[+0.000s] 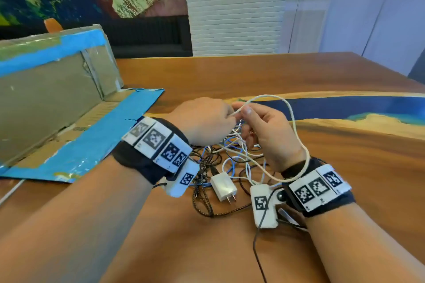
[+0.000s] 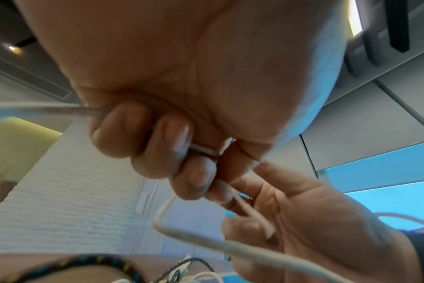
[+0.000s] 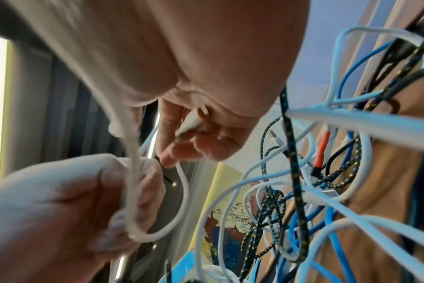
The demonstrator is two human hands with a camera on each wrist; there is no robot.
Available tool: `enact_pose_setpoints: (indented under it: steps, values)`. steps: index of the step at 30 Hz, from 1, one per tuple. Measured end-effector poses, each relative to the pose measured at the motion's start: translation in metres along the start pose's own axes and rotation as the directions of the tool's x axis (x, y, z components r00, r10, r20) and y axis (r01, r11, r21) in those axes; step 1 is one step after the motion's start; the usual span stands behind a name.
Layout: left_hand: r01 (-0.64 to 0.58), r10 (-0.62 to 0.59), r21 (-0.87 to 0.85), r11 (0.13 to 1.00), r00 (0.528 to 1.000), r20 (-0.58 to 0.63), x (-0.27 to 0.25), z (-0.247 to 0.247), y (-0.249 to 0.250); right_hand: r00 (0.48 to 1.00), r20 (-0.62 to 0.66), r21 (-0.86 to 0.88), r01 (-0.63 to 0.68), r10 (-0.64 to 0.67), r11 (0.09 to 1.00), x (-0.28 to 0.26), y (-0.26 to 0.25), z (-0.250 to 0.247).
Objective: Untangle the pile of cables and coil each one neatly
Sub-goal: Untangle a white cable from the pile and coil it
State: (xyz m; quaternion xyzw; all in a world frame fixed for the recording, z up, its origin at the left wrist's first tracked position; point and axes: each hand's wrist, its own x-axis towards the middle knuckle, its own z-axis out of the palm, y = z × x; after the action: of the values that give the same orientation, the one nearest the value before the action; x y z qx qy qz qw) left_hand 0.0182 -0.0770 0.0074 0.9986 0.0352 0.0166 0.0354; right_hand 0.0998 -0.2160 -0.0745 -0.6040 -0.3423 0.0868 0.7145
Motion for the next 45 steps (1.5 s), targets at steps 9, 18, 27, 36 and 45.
enact_pose_setpoints:
  steps: [9, 18, 27, 36, 45]
  values:
    - [0.142, -0.184, -0.382, 0.913, 0.98, -0.074, -0.014, 0.01, -0.062, 0.958, -0.277, 0.206, -0.022, 0.079, 0.978, 0.009, -0.019, -0.036]
    - [0.094, -0.158, -0.27, 0.958, 0.961, -0.229, -0.018, -0.02, -0.039, 0.969, -0.239, -0.446, -0.164, 0.06, 0.88, 0.008, -0.026, -0.045]
    - [0.012, -0.035, -0.105, 0.994, 0.975, -0.221, -0.001, -0.014, -0.022, 0.966, -0.215, -0.648, -0.249, 0.141, 0.72, 0.012, -0.018, -0.045]
    - [-0.096, 0.036, -0.273, 0.957, 0.976, -0.216, -0.004, -0.003, -0.022, 0.993, 0.066, -0.552, 0.12, -0.1, 0.825, -0.006, -0.027, -0.005]
    - [0.017, -0.244, -0.83, 0.557, 0.959, -0.144, -0.036, 0.021, -0.107, 0.928, -0.335, -0.428, 0.007, -0.165, 0.904, 0.007, -0.037, -0.057]
